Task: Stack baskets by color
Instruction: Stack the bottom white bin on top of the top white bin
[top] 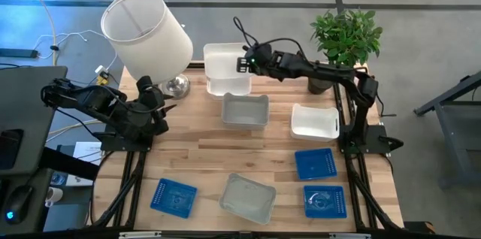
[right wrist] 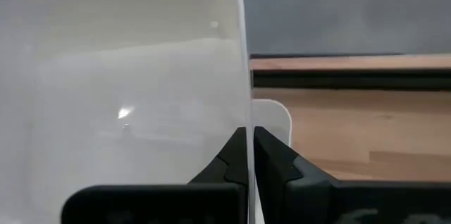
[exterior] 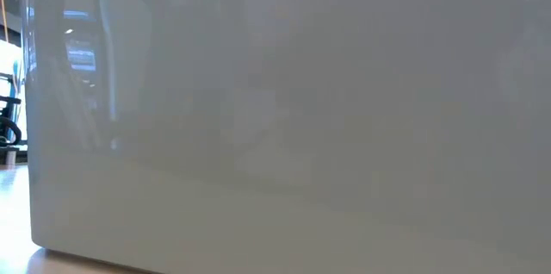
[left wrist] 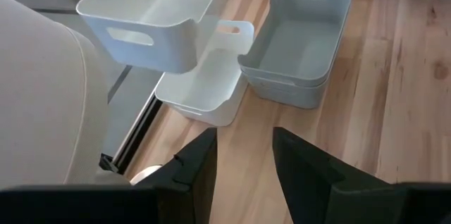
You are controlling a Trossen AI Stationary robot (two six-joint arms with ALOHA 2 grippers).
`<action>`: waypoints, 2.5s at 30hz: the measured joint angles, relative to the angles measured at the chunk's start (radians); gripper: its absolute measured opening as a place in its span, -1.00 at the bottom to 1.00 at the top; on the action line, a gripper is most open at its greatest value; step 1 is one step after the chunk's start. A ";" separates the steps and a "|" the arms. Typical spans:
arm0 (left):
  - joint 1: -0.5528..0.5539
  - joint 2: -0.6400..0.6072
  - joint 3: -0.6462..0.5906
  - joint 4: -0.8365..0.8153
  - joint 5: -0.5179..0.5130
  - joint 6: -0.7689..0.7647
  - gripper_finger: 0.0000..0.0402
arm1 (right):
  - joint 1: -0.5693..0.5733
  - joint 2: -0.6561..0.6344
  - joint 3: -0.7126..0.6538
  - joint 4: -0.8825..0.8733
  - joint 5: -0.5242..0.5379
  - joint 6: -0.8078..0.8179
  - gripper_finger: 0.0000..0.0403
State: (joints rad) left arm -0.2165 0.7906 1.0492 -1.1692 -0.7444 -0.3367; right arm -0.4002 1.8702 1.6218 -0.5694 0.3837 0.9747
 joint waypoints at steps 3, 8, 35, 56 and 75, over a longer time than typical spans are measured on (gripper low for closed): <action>0.000 0.000 0.000 -0.014 0.000 0.000 -0.37 | -0.006 0.020 0.000 -0.001 -0.028 0.016 -1.00; 0.000 0.000 0.000 -0.024 0.000 0.000 -0.37 | -0.005 0.068 0.000 -0.029 -0.053 0.050 -1.00; 0.000 0.000 0.000 -0.039 0.001 -0.003 -0.37 | -0.006 0.140 0.000 -0.060 -0.052 0.127 -1.00; 0.000 0.000 0.000 -0.048 0.001 -0.003 -0.37 | -0.019 0.140 0.015 -0.119 -0.096 0.094 -1.00; 0.000 0.000 0.000 -0.109 0.003 -0.031 -0.37 | -0.019 0.140 0.016 -0.093 -0.057 0.011 -0.47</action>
State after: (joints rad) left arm -0.2165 0.7906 1.0489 -1.2779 -0.7418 -0.3674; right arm -0.4194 2.0098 1.6376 -0.6621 0.3264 0.9856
